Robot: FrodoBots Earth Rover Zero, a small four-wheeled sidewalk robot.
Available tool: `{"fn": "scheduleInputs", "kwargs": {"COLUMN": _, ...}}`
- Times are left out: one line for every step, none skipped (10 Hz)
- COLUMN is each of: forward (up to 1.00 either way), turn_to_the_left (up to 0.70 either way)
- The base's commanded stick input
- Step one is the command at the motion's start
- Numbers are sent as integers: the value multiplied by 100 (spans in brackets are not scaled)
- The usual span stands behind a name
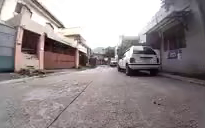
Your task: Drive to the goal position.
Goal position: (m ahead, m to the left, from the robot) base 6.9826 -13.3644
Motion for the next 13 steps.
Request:
{"fn": "scheduleInputs", "kwargs": {"forward": 70, "turn_to_the_left": 0}}
{"fn": "scheduleInputs", "kwargs": {"forward": 70, "turn_to_the_left": 0}}
{"fn": "scheduleInputs", "kwargs": {"forward": 70, "turn_to_the_left": 0}}
{"fn": "scheduleInputs", "kwargs": {"forward": 70, "turn_to_the_left": 0}}
{"fn": "scheduleInputs", "kwargs": {"forward": 70, "turn_to_the_left": 0}}
{"fn": "scheduleInputs", "kwargs": {"forward": 70, "turn_to_the_left": 0}}
{"fn": "scheduleInputs", "kwargs": {"forward": 70, "turn_to_the_left": 0}}
{"fn": "scheduleInputs", "kwargs": {"forward": 70, "turn_to_the_left": 0}}
{"fn": "scheduleInputs", "kwargs": {"forward": 70, "turn_to_the_left": 0}}
{"fn": "scheduleInputs", "kwargs": {"forward": 70, "turn_to_the_left": 0}}
{"fn": "scheduleInputs", "kwargs": {"forward": 70, "turn_to_the_left": 0}}
{"fn": "scheduleInputs", "kwargs": {"forward": 70, "turn_to_the_left": 0}}
{"fn": "scheduleInputs", "kwargs": {"forward": 70, "turn_to_the_left": 0}}
